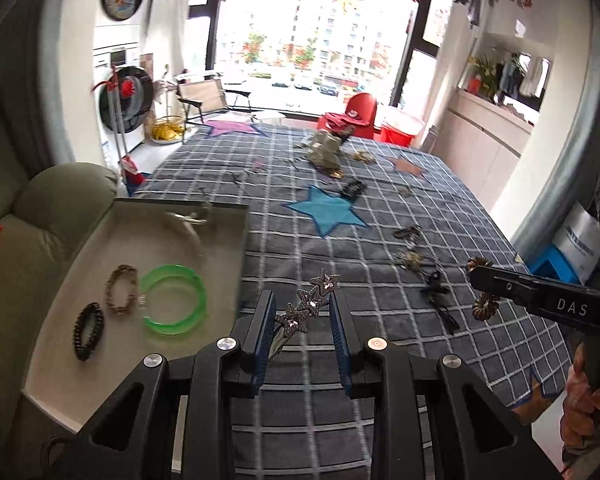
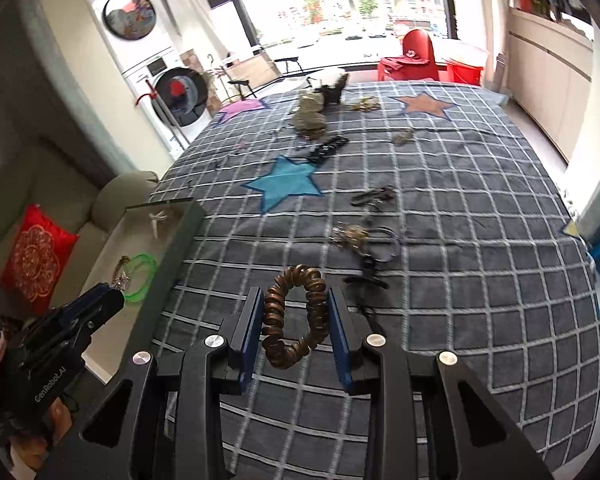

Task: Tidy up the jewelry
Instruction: 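Carry the bead bracelet and star hair clip over to the white tray, then open the right tool to drop the bead bracelet while the left tool releases the star clip, then move both open tools from the tray back over the bedspread, then grasp the silver earring with the left tool while the right tool grasps the flower hair tie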

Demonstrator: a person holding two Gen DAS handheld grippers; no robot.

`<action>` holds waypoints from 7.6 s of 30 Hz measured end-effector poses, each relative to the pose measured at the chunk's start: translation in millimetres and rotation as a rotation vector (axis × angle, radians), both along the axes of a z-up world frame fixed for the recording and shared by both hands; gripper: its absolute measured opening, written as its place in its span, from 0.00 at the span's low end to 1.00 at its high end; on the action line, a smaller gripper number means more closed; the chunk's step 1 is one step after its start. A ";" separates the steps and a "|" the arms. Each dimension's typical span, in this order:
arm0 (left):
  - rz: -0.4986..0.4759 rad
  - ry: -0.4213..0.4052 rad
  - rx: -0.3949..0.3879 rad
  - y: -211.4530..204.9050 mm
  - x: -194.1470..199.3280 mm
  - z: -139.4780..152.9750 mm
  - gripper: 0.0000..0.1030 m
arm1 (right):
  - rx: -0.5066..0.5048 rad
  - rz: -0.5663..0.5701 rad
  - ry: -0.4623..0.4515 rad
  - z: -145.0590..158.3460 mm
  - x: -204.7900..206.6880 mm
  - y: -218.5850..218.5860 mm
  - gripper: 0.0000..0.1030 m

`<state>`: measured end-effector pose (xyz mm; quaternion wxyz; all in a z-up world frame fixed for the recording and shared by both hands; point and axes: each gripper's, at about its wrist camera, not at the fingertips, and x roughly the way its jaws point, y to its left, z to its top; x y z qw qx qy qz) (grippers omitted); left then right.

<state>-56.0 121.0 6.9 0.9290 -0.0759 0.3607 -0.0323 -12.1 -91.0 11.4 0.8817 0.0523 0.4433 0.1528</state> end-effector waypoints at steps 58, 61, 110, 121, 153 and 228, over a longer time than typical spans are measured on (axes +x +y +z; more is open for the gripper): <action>0.389 0.241 0.031 148.3 5.1 -80.4 0.29 | -0.108 0.515 0.192 -89.9 129.8 305.3 0.39; 0.390 0.245 0.033 148.0 4.4 -80.2 0.29 | -0.128 0.518 0.187 -94.3 128.7 310.5 0.39; 0.507 0.151 0.117 123.8 -20.5 -26.9 1.00 | 0.030 0.433 0.161 -41.6 67.8 162.3 0.86; 0.496 0.145 0.206 94.7 -34.2 -11.3 1.00 | 0.105 0.361 0.165 -42.5 61.1 107.8 1.00; 0.178 0.157 0.190 -43.0 18.3 -1.4 1.00 | 0.131 -0.005 0.154 -49.8 53.5 -92.6 1.00; -0.313 0.285 0.207 -172.5 185.0 -91.3 0.56 | -0.310 -0.075 0.102 -91.5 119.5 -102.5 0.65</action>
